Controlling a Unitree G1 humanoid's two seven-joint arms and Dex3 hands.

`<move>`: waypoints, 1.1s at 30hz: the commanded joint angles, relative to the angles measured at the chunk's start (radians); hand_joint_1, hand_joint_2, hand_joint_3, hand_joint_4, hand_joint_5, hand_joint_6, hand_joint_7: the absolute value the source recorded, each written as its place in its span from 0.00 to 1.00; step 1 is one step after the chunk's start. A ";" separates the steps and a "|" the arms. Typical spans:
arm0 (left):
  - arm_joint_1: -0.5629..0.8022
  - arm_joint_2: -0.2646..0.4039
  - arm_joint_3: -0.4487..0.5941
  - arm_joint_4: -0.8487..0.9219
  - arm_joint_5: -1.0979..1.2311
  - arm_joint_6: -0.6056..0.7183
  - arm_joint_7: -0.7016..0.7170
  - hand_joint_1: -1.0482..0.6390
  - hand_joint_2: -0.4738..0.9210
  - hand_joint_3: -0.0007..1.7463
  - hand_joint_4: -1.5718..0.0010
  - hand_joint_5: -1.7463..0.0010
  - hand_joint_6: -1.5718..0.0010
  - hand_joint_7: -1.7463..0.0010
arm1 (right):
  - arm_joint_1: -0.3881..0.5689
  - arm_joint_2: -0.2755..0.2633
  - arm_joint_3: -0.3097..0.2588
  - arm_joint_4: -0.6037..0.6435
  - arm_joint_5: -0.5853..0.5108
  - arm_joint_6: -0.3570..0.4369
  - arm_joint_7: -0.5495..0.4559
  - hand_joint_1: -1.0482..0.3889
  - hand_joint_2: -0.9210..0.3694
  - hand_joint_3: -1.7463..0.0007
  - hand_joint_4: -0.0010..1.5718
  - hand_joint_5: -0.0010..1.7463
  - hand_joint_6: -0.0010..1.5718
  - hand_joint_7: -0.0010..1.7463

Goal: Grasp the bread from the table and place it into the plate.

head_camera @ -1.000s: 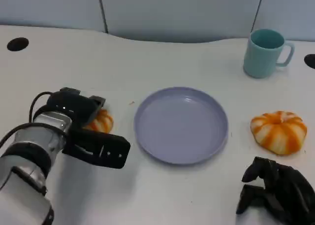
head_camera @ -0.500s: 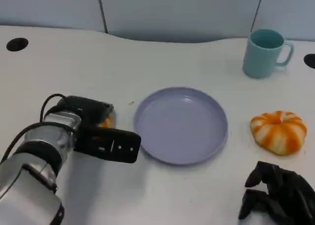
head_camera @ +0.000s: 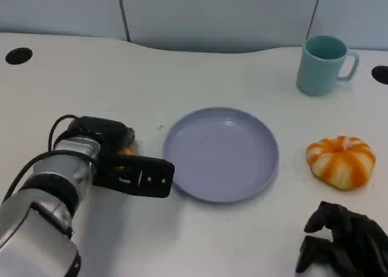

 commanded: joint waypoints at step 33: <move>0.042 0.086 0.131 -0.034 -0.094 -0.418 0.581 0.56 0.77 0.50 0.48 0.00 0.59 0.00 | -0.032 -0.009 0.000 0.067 -0.016 -0.040 -0.006 0.43 0.00 0.74 0.75 0.67 0.68 0.66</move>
